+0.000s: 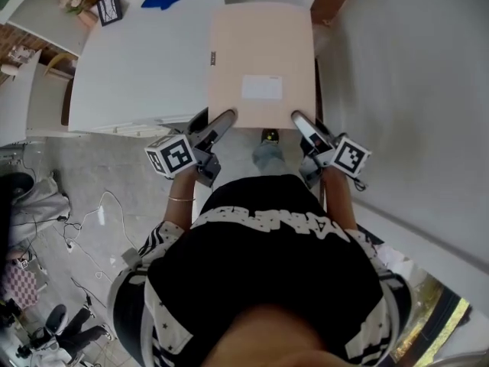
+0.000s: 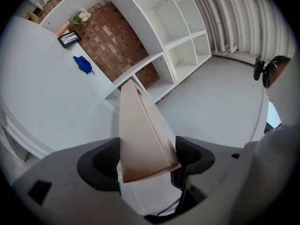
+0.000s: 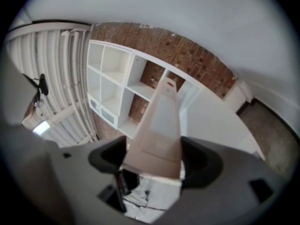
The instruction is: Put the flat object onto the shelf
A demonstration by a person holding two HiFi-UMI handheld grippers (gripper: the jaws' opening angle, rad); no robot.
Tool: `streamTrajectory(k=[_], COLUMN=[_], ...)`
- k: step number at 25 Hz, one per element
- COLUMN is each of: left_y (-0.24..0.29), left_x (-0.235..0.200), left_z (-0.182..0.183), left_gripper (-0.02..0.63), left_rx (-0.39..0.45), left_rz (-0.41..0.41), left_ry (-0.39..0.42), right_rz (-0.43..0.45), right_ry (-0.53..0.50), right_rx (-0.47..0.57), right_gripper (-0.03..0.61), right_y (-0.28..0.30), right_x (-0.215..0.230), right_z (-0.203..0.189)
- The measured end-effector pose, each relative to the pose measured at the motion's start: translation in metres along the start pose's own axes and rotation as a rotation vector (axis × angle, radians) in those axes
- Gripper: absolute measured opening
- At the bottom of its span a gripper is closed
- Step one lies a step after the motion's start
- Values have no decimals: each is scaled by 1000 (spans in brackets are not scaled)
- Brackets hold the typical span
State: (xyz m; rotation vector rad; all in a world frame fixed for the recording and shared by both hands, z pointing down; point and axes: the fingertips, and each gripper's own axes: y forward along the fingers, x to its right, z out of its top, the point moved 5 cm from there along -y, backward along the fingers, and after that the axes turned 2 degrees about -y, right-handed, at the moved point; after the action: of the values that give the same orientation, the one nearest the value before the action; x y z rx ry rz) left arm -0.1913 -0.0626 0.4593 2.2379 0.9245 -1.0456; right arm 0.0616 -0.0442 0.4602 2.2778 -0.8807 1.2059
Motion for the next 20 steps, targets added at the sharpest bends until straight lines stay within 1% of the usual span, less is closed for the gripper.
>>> streamTrajectory(k=[8, 12, 15, 17, 20], left_y=[33, 42, 57, 69, 78], left_x=[-18, -25, -30, -37, -43], left_z=[19, 28, 35, 39, 43], left_gripper=[379, 379, 379, 379, 379], left_rx=[0, 0, 3, 1, 1], left_rz=[22, 33, 29, 44, 61], left_ry=[-4, -12, -26, -20, -21], right_rz=[-16, -13, -7, 0, -13], right_ry=[36, 46, 41, 35, 36], right_rx=[-30, -44, -54, -65, -82], right_gripper=[364, 364, 364, 364, 364], right_y=[24, 37, 48, 55, 60], right_x=[29, 33, 44, 53, 61], right_z=[22, 32, 44, 53, 62])
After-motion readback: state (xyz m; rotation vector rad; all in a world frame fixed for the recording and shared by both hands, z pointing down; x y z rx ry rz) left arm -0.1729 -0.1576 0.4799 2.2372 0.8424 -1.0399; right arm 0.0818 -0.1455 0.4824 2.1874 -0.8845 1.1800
